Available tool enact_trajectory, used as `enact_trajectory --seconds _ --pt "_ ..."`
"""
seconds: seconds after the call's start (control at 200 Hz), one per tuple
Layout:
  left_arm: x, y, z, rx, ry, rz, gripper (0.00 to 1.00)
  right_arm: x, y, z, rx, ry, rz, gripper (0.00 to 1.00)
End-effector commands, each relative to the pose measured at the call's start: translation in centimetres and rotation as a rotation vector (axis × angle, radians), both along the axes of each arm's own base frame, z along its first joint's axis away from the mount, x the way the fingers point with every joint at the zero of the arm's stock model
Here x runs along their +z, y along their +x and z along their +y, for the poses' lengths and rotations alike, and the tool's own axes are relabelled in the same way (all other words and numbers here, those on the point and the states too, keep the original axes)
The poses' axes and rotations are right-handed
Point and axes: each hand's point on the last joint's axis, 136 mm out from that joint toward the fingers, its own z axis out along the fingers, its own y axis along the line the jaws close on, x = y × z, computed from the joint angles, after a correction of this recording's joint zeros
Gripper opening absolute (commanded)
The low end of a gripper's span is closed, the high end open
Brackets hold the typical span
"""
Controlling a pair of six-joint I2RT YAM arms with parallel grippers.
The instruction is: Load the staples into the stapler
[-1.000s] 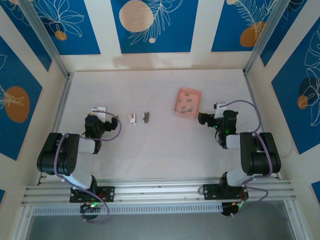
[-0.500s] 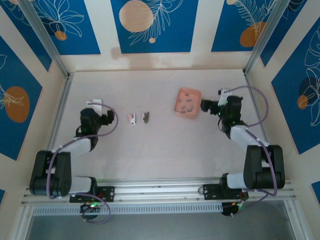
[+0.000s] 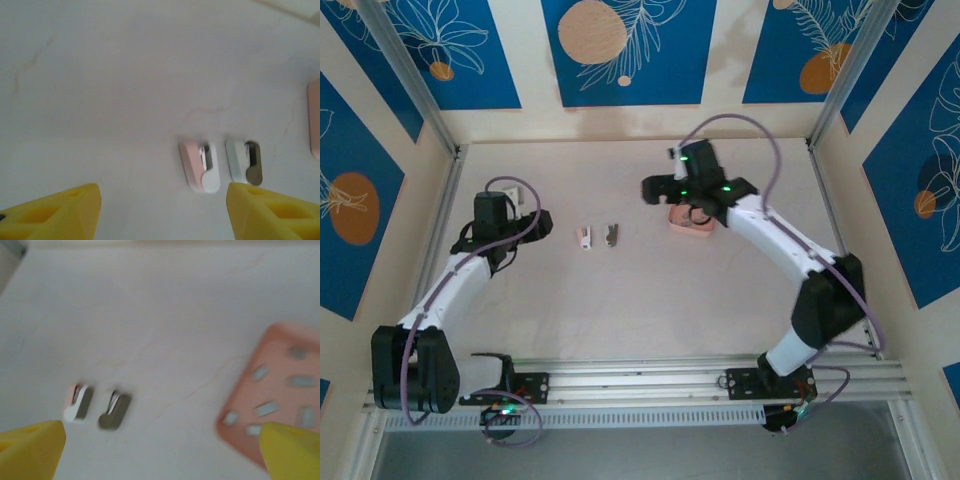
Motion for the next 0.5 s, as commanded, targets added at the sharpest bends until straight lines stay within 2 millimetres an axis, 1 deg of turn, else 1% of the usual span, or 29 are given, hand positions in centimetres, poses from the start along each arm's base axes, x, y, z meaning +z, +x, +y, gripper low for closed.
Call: enact_trajectory --seconds 0.0,0.04,0.075,0.1,0.115,0.19,0.245,0.3,0.43,0.495 --pt "-2.4 -1.8 -0.8 0.01 -0.064 0.131 0.67 -4.6 -2.4 3.1 0.028 -0.098 0.205 0.99" --pt "-2.5 -1.8 -0.8 0.01 -0.069 0.138 0.65 -5.5 -2.3 4.3 0.033 -0.119 0.244 1.0" --pt "-2.7 -1.9 -0.9 0.011 -0.072 0.146 0.64 -6.2 -2.2 5.4 0.045 -0.129 0.275 0.96" --pt "-2.8 -1.9 -0.9 0.012 -0.075 0.146 0.63 -7.0 -2.2 6.1 0.052 -0.138 0.303 0.95" --pt "-2.8 -1.9 -0.9 0.012 -0.077 0.146 0.63 -7.2 -2.2 6.5 0.059 -0.138 0.313 0.94" --pt "-3.0 -1.9 -0.9 0.013 -0.079 0.147 0.62 -8.8 -1.9 8.5 0.097 -0.144 0.369 0.83" --pt "-3.0 -2.0 -1.0 0.011 -0.079 0.148 0.62 -10.0 -1.5 9.4 0.108 -0.158 0.397 0.82" --pt "-3.2 -2.1 -0.9 0.015 -0.078 0.152 0.62 -11.1 -1.2 10.2 0.126 -0.175 0.406 0.78" --pt "-3.8 -2.2 -0.8 0.026 -0.078 0.161 0.62 -13.4 -0.8 11.8 0.157 -0.208 0.435 0.77" --pt "-4.1 -2.3 -0.7 0.031 -0.08 0.166 0.62 -14.5 -0.6 12.2 0.166 -0.232 0.442 0.76"
